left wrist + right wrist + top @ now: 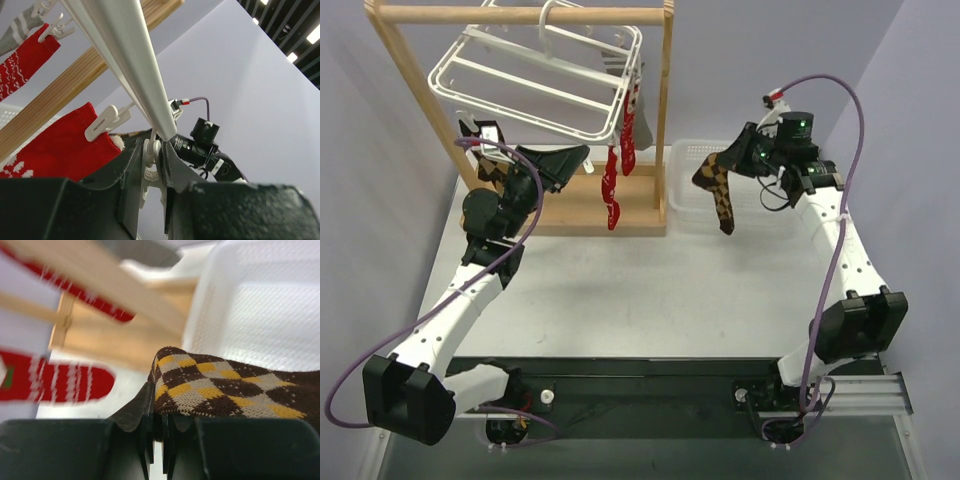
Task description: Remove the socks clipped to the hanger
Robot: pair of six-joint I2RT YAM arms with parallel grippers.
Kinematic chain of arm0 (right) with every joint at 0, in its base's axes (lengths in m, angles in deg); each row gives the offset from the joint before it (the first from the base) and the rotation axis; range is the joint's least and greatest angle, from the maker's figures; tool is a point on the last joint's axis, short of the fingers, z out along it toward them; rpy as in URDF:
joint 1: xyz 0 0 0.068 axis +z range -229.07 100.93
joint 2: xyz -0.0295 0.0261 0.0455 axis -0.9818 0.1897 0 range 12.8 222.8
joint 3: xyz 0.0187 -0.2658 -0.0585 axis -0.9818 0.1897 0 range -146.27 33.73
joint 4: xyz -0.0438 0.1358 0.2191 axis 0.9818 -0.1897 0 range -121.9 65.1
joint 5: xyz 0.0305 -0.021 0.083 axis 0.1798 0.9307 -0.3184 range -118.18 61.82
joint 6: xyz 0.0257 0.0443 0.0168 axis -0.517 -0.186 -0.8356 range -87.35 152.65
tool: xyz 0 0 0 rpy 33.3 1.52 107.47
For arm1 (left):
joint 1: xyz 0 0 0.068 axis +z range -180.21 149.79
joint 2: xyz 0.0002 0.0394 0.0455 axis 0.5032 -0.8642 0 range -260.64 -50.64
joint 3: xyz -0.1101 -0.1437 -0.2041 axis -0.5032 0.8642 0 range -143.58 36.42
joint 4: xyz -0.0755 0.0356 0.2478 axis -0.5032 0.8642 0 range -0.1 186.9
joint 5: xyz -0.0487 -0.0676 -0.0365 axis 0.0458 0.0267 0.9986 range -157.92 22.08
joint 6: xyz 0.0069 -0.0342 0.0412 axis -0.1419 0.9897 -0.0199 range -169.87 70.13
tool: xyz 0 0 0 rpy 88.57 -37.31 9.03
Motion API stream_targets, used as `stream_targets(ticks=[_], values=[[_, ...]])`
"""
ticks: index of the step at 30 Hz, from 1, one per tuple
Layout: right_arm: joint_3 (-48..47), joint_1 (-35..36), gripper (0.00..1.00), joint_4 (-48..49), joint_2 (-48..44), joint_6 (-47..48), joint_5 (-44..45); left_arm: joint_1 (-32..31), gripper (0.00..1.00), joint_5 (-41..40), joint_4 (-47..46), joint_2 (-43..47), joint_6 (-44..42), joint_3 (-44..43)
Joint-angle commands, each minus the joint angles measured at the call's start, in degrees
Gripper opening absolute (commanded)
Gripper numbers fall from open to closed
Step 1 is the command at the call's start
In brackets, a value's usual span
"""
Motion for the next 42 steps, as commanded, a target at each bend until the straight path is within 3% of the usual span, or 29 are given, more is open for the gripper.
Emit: stream_targets(ticks=[1,10,15,19,23,28,30,35,42], values=[[-9.73,-4.7,0.0,-0.25,6.19,1.23,9.06,-0.37,0.0,3.41,1.34,1.18,-1.46,-1.36],[-27.3,-8.83,0.02,-2.0,25.0,1.23,12.67,-0.02,0.0,4.03,2.56,1.71,-1.64,-1.44],[-30.58,-9.71,0.04,-2.97,31.6,0.61,14.34,-0.11,0.0,3.85,2.83,1.36,-1.55,-1.71],[-32.25,-9.71,0.11,-3.76,35.03,0.0,14.78,-0.2,0.0,4.2,2.92,0.74,-1.11,-2.15],[-34.97,-11.21,0.25,-7.53,38.62,-0.97,13.73,-0.37,0.0,4.38,2.83,0.21,-0.67,-2.5],[-33.4,-11.12,0.43,-9.48,39.34,-2.03,11.09,-0.37,0.0,4.29,3.27,0.04,-0.58,-2.5],[-31.12,-11.12,0.53,-9.83,38.38,-2.03,10.91,-0.46,0.0,4.29,3.53,0.04,-0.58,-2.5],[-26.37,-10.68,0.68,-10.53,33.02,-1.76,9.51,-0.46,0.0,4.29,4.15,-0.23,-0.93,-2.5],[-15.65,-4.19,0.7,-9.83,21.07,2.53,4.23,-0.46,0.0,3.59,3.54,-1.46,-0.85,-2.85]])
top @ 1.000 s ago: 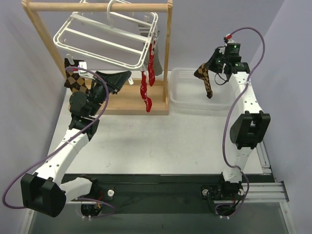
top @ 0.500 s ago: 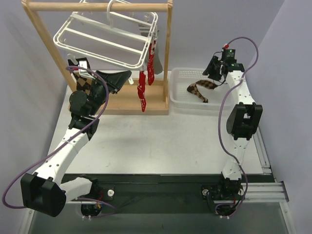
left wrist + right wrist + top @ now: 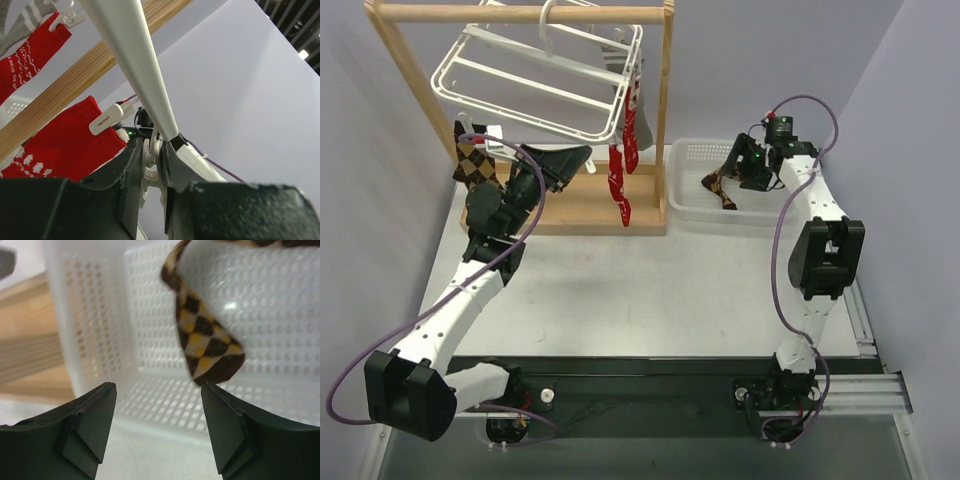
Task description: Remove the socks clipped to the hanger
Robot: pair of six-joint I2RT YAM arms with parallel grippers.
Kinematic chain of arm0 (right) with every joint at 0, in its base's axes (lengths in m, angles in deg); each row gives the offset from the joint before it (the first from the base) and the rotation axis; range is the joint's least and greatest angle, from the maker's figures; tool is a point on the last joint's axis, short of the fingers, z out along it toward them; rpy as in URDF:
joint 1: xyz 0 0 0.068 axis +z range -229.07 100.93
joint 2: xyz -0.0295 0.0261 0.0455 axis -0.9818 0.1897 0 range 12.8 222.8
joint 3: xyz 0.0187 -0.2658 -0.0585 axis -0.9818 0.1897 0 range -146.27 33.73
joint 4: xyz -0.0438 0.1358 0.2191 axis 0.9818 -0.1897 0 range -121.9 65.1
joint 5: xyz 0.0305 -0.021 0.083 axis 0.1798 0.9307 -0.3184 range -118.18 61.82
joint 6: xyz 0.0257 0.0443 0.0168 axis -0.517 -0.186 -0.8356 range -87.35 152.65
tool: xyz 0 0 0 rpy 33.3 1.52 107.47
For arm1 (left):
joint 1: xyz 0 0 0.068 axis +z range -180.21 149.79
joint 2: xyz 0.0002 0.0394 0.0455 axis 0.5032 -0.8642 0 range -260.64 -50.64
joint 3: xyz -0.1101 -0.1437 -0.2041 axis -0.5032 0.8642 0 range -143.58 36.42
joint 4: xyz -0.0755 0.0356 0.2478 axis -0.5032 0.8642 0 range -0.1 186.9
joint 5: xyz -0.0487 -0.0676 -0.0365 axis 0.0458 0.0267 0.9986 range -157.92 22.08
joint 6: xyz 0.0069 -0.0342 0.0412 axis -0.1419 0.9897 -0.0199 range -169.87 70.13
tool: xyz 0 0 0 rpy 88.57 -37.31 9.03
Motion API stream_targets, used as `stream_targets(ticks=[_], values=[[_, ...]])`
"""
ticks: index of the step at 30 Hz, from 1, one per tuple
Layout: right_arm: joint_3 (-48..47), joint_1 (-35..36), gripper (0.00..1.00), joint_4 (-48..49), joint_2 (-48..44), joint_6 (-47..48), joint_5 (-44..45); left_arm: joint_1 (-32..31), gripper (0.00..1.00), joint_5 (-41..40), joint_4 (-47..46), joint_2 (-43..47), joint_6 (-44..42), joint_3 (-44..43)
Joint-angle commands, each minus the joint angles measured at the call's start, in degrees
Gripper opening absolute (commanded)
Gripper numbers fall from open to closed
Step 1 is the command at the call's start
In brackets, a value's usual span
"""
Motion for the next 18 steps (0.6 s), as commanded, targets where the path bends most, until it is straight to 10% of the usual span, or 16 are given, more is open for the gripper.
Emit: stream_targets(ticks=[1,9,18], values=[[4.66,6.0,0.7,0.33,-13.47,4.22,-4.7,-0.66,0.0,3.24,0.93,-1.24,0.12,-2.48],[17.39,13.83,0.69,7.0,-25.16,2.05,-13.57,-1.97,0.0,3.59,-0.03,-3.44,0.12,-3.36],[26.47,20.6,0.62,38.46,-33.26,-16.48,-25.0,-2.85,0.0,3.33,-1.09,-5.28,0.82,-4.32]])
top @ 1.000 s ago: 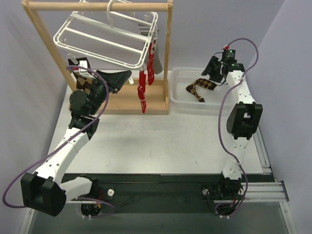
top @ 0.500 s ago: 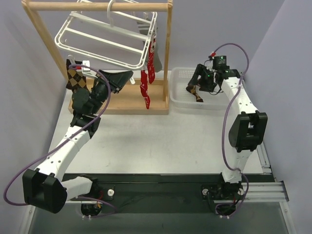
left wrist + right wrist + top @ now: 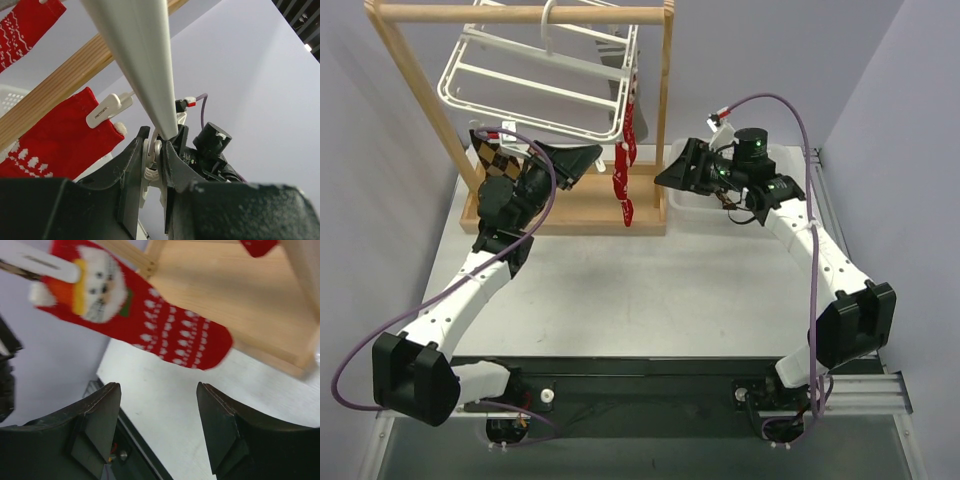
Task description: Remove the socks clipped to the hanger
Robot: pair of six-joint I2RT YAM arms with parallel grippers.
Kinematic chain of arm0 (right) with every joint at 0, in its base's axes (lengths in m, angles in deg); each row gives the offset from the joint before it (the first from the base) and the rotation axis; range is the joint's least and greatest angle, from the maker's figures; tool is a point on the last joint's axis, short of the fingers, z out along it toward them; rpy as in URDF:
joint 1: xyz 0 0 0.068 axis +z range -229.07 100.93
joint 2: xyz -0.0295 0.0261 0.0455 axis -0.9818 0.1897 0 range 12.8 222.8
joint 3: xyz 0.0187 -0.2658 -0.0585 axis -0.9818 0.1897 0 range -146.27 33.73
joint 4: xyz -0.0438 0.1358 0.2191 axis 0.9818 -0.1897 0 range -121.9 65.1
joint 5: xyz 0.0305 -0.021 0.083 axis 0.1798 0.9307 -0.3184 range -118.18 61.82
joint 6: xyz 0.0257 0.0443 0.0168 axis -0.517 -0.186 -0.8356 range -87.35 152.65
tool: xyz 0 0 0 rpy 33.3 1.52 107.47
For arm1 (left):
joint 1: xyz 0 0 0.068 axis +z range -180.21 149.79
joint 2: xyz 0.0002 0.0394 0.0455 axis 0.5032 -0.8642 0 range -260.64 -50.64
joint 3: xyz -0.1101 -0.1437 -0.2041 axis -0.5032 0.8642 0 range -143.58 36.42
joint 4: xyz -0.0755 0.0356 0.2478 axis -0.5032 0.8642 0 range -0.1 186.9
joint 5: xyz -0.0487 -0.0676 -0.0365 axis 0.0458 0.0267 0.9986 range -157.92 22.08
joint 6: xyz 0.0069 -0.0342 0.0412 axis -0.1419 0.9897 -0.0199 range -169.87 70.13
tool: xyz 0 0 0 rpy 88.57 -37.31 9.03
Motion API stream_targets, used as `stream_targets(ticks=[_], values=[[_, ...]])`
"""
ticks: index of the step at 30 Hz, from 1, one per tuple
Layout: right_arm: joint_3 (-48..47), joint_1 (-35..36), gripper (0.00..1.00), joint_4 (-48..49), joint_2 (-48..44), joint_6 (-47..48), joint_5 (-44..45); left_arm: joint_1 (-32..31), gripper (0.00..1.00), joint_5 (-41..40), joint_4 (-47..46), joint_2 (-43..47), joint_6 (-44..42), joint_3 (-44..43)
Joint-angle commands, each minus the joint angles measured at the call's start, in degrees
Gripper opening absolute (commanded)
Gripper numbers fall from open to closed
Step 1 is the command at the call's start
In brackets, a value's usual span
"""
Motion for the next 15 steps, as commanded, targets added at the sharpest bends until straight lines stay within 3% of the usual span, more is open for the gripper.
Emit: stream_targets(ticks=[1,7,15], values=[[1.07,2.22,0.6,21.5,-1.44,-12.09,-7.13,-1.48,0.0,2.89,-0.43,-1.09,0.58,-3.01],[-2.97,7.22,0.61,22.07,4.36,-11.06,-4.07,-1.57,0.15,2.1,0.09,0.14,-0.3,-2.67],[-6.13,13.73,0.73,13.64,6.03,4.49,4.28,-1.56,0.22,2.36,1.59,0.76,-0.65,-3.45]])
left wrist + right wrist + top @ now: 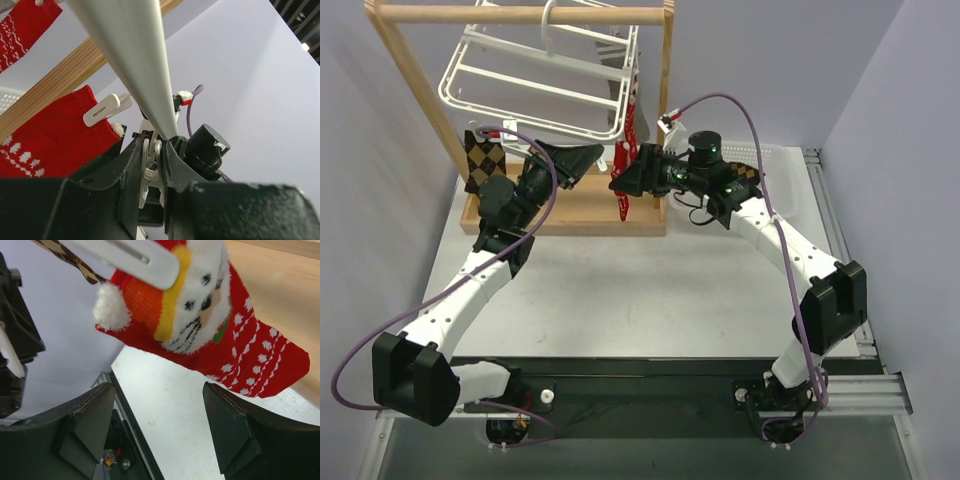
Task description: Remove the socks clipped to the hanger
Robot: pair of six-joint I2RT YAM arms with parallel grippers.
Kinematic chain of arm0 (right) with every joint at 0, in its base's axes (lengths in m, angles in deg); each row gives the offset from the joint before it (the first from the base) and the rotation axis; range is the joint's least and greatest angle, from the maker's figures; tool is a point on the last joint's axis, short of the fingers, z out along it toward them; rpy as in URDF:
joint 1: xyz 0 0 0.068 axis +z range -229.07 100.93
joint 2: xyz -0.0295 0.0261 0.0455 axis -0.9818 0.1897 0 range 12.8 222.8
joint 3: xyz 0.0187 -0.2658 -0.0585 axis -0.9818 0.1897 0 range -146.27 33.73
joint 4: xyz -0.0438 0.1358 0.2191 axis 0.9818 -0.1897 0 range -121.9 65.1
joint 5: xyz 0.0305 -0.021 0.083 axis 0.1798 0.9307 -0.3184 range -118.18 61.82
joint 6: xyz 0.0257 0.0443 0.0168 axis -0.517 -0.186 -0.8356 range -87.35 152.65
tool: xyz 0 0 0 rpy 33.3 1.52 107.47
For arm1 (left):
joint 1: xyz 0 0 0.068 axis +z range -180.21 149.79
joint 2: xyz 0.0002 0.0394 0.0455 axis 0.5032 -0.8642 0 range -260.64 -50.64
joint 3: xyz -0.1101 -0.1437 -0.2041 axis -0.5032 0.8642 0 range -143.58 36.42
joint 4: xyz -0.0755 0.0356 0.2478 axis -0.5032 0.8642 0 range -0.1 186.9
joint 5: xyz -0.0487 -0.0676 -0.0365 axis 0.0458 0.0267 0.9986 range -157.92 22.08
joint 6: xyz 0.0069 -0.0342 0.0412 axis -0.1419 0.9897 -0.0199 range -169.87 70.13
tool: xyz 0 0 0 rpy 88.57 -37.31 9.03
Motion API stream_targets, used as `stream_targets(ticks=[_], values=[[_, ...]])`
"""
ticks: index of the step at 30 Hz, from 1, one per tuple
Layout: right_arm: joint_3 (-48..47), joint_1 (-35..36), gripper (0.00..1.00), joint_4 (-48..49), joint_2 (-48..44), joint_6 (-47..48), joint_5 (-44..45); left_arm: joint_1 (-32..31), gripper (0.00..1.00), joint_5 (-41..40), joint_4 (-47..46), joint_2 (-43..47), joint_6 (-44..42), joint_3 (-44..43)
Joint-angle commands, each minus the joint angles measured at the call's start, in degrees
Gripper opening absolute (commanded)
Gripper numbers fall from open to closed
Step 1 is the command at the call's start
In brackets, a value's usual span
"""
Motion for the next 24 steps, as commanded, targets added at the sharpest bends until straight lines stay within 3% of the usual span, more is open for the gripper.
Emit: stream_targets(ticks=[1,4,6,11,13,15,18,22,24], values=[[-3.71,3.22,0.74,-3.69,-0.28,9.94,7.32,-0.93,0.23,2.65,1.48,1.32,-0.74,-2.34],[-7.22,4.02,0.73,-8.19,2.26,15.66,17.42,-0.84,0.28,2.65,1.57,1.94,-0.65,-1.9],[-10.37,4.1,0.7,-9.6,4.45,19.09,21.9,-0.84,0.38,2.65,1.48,2.2,-0.48,-1.46],[-13.55,4.63,0.61,-10.31,7.1,21.9,23.77,-0.67,0.5,2.91,1.74,2.73,-0.74,-0.85],[-14.69,6.12,0.55,-11.01,7.8,24.89,30.17,-0.58,0.55,3.0,2.09,3.08,-0.74,-0.58],[-14.88,6.3,0.52,-11.36,7.81,25.86,32.99,-0.49,0.8,3.61,3.31,3.61,-1.0,-0.58],[-15.31,5.69,0.45,-10.92,8.24,25.34,32.92,-0.4,0.9,4.05,5.43,4.75,-1.36,-0.23],[-16.63,5.25,0.38,-8.74,9.47,25.78,28.11,-0.32,0.96,5.28,7.8,7.12,-1.71,1.35],[-17.25,5.07,0.25,-8.29,10.0,25.6,27.82,-0.32,0.97,5.64,10.34,9.4,-2.76,2.23]])
